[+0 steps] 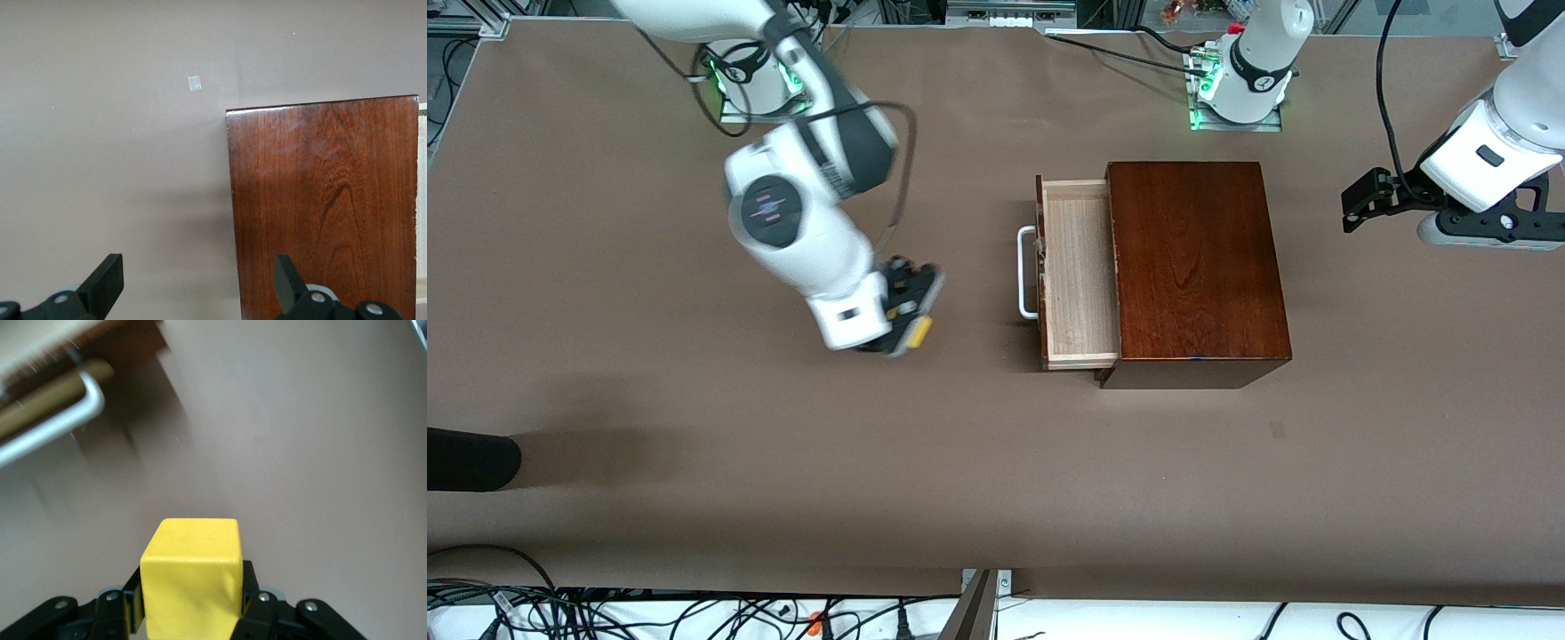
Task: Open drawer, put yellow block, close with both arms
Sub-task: 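Carry the yellow cube with the right gripper over the open drawer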
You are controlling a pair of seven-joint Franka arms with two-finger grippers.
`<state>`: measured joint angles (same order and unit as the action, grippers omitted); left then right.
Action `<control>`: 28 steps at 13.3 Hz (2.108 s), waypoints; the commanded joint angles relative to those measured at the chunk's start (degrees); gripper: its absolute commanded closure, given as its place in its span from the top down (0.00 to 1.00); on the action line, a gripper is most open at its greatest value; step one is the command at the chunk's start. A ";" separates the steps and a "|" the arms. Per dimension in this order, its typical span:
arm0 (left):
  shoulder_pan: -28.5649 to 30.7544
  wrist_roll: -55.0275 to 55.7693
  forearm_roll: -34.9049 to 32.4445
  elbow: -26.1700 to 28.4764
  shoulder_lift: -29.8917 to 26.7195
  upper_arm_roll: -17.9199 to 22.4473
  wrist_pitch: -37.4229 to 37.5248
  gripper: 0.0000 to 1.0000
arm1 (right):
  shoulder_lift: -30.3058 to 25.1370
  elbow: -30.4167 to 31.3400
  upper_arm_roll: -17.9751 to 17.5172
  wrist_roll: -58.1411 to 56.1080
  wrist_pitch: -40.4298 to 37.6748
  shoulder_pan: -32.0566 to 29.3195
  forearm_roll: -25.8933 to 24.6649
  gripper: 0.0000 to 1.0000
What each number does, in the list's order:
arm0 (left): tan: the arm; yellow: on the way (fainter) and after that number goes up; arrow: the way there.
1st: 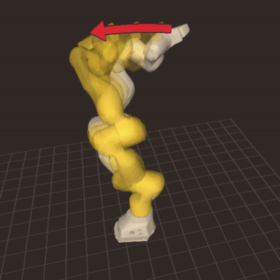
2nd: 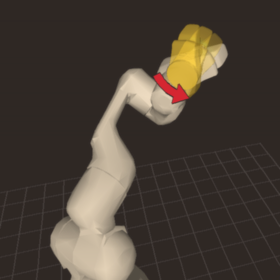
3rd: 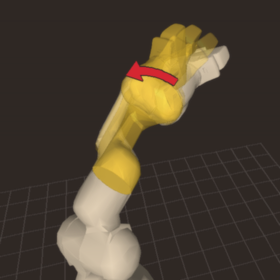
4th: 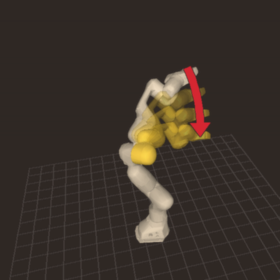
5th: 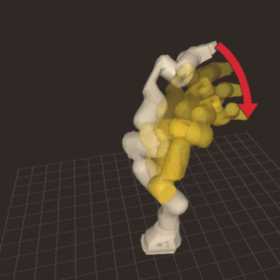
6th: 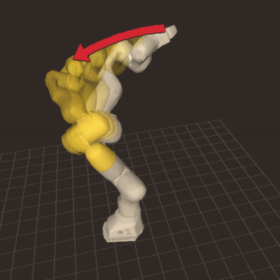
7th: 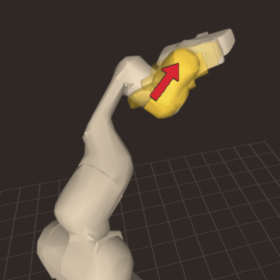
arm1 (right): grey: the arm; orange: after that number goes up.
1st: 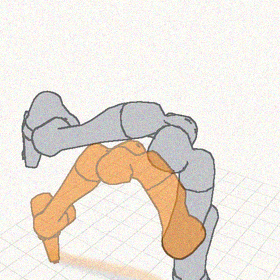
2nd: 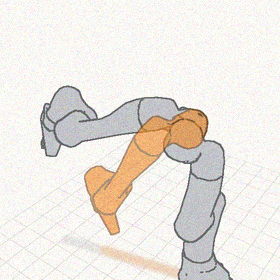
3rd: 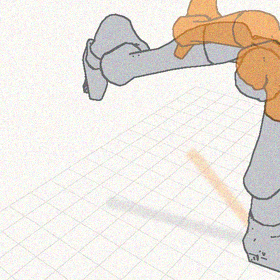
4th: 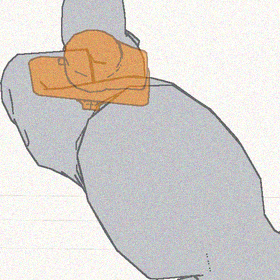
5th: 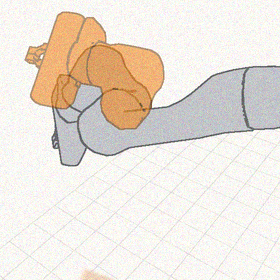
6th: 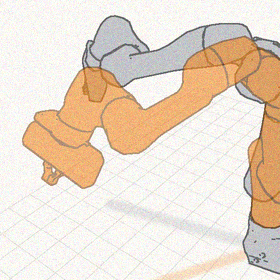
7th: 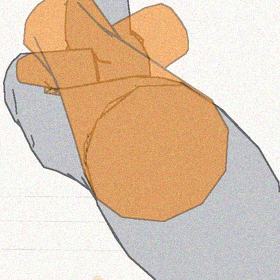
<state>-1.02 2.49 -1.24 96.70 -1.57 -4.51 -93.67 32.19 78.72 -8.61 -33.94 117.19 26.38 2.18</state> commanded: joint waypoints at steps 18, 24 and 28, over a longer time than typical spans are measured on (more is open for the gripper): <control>0.23 -1.17 -1.49 0.42 -0.98 -0.49 -0.20 1.00 | 15.17 -17.28 0.88 6.34 -0.29 24.14 -8.68 0.09; 0.14 -1.17 -1.49 0.07 -0.89 -0.49 -0.20 1.00 | 16.50 -17.28 0.97 5.64 -3.54 24.07 -10.97 0.10; -0.03 -1.08 -1.49 -0.63 -0.54 -0.49 -0.02 1.00 | 17.72 -17.28 1.41 5.20 -3.28 24.15 -12.20 0.18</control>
<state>-1.03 2.48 -1.24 96.66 -1.74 -4.66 -93.67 48.09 63.52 -7.61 -28.13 115.26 50.36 -8.23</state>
